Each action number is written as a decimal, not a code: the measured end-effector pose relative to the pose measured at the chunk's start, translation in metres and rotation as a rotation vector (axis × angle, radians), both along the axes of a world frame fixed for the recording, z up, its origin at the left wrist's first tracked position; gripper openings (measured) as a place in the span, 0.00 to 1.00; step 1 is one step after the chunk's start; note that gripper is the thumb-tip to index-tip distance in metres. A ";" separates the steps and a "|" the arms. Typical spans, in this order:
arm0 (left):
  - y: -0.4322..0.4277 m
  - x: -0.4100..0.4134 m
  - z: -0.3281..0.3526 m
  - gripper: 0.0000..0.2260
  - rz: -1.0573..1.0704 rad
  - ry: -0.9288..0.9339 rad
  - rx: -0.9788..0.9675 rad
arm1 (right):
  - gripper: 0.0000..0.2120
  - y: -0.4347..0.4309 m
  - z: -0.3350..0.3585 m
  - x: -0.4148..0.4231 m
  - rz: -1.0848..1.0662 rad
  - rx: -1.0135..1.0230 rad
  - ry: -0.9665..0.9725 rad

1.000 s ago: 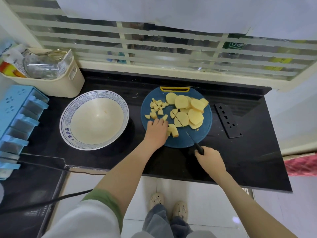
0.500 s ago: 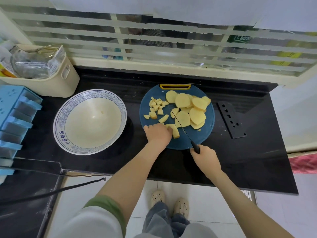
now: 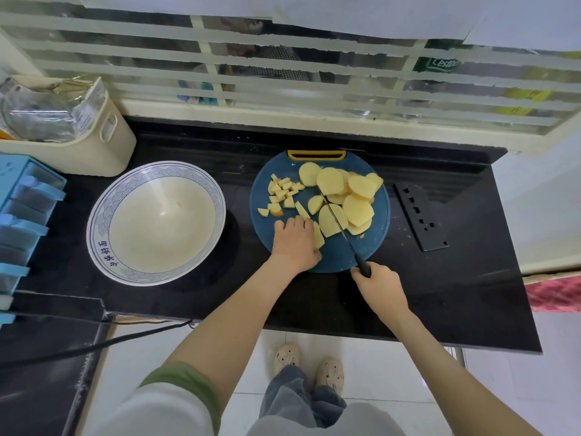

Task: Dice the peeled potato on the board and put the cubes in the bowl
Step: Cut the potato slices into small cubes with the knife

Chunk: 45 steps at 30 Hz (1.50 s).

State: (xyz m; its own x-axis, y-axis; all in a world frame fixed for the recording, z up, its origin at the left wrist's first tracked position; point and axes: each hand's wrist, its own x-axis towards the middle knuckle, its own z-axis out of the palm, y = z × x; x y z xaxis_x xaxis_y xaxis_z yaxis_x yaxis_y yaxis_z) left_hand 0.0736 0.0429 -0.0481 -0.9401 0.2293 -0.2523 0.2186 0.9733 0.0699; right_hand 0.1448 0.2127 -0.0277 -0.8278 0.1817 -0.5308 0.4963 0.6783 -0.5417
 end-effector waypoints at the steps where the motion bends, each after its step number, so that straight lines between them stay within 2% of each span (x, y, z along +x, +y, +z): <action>1: -0.005 0.000 0.001 0.24 -0.105 0.022 -0.020 | 0.14 0.000 0.000 -0.001 -0.003 -0.005 -0.001; 3: -0.014 0.000 0.003 0.27 -0.238 0.022 -0.047 | 0.14 -0.001 0.000 -0.002 -0.002 -0.013 -0.002; 4: -0.017 -0.001 0.004 0.29 -0.225 0.005 -0.036 | 0.14 -0.003 0.000 -0.002 -0.002 -0.016 -0.005; 6: -0.017 -0.006 0.006 0.33 -0.026 -0.060 0.066 | 0.13 -0.004 0.000 -0.003 -0.008 -0.024 -0.006; 8: -0.015 -0.015 0.008 0.32 0.256 -0.081 0.195 | 0.13 -0.006 0.001 -0.004 -0.009 -0.028 -0.003; 10: -0.013 -0.026 0.007 0.30 0.427 -0.077 0.228 | 0.13 -0.008 0.002 -0.005 -0.001 -0.028 0.000; 13: -0.004 -0.040 0.002 0.30 0.514 -0.088 0.203 | 0.13 -0.005 0.001 -0.006 -0.008 -0.016 0.005; 16: 0.004 -0.048 -0.001 0.20 0.528 -0.097 0.206 | 0.15 -0.002 -0.001 -0.006 -0.022 -0.014 0.022; 19: 0.004 -0.048 0.002 0.14 0.425 -0.095 0.145 | 0.15 0.001 0.000 -0.005 -0.039 -0.030 0.021; 22: -0.005 -0.039 0.007 0.12 0.054 -0.006 -0.016 | 0.15 0.002 -0.001 -0.004 -0.043 -0.054 -0.006; 24: -0.014 -0.029 0.008 0.13 -0.079 0.002 -0.029 | 0.15 0.000 -0.001 -0.003 -0.064 -0.093 -0.025; 28: -0.020 -0.010 0.004 0.25 -0.045 -0.040 0.060 | 0.14 -0.008 -0.002 -0.001 -0.108 -0.156 -0.056; 31: -0.013 0.001 0.000 0.35 -0.076 -0.030 0.012 | 0.13 -0.013 -0.002 0.002 -0.136 -0.177 -0.067; 38: -0.014 0.005 -0.003 0.28 -0.087 0.096 0.019 | 0.11 -0.019 -0.003 0.009 -0.112 -0.188 -0.071; 45: -0.017 0.011 -0.005 0.27 -0.129 0.133 -0.052 | 0.12 -0.026 -0.007 0.014 -0.062 -0.127 -0.100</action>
